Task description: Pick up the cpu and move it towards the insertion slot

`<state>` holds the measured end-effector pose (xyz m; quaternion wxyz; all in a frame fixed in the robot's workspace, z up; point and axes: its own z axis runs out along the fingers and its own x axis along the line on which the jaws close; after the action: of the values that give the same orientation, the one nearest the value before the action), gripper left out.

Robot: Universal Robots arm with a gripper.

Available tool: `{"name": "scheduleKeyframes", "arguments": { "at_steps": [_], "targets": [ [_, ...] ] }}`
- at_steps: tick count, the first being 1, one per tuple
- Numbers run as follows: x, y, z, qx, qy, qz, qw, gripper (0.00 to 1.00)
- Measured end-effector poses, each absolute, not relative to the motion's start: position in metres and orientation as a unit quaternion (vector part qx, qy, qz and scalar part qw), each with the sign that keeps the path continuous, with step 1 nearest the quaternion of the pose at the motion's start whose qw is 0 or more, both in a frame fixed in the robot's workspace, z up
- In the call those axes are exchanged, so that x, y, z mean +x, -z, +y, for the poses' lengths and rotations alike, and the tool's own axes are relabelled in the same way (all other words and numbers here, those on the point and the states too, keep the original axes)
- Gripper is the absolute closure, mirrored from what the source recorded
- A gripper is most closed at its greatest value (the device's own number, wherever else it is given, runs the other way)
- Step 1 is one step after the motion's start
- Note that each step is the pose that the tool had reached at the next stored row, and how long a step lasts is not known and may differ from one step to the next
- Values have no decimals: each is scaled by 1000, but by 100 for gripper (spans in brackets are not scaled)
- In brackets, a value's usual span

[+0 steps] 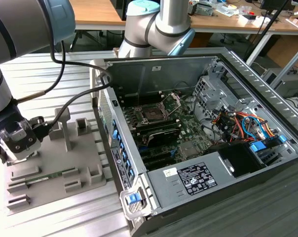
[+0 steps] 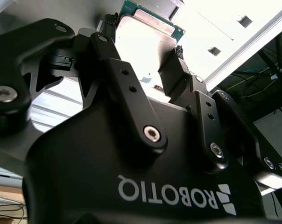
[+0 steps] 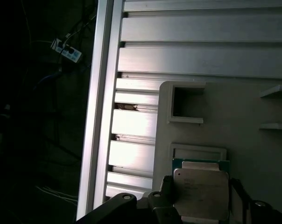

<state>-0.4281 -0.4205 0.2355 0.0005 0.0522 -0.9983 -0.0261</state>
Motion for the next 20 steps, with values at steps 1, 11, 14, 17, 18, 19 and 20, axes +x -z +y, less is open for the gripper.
{"name": "scheduleKeyframes", "arguments": {
  "at_steps": [1,11,14,17,18,19,20],
  "targets": [
    [-428,-236,-421,52,26,-998,0,45],
    [-428,-245,-421,52,26,-998,0,45],
    [-428,-247,-421,52,26,-998,1,45],
    [-428,-249,-421,52,26,-998,0,45],
    [-428,-250,-421,52,26,-998,0,45],
    [-428,-251,-421,52,26,-998,0,45],
    [-428,-253,-421,52,26,-998,0,45]
  ]
}}
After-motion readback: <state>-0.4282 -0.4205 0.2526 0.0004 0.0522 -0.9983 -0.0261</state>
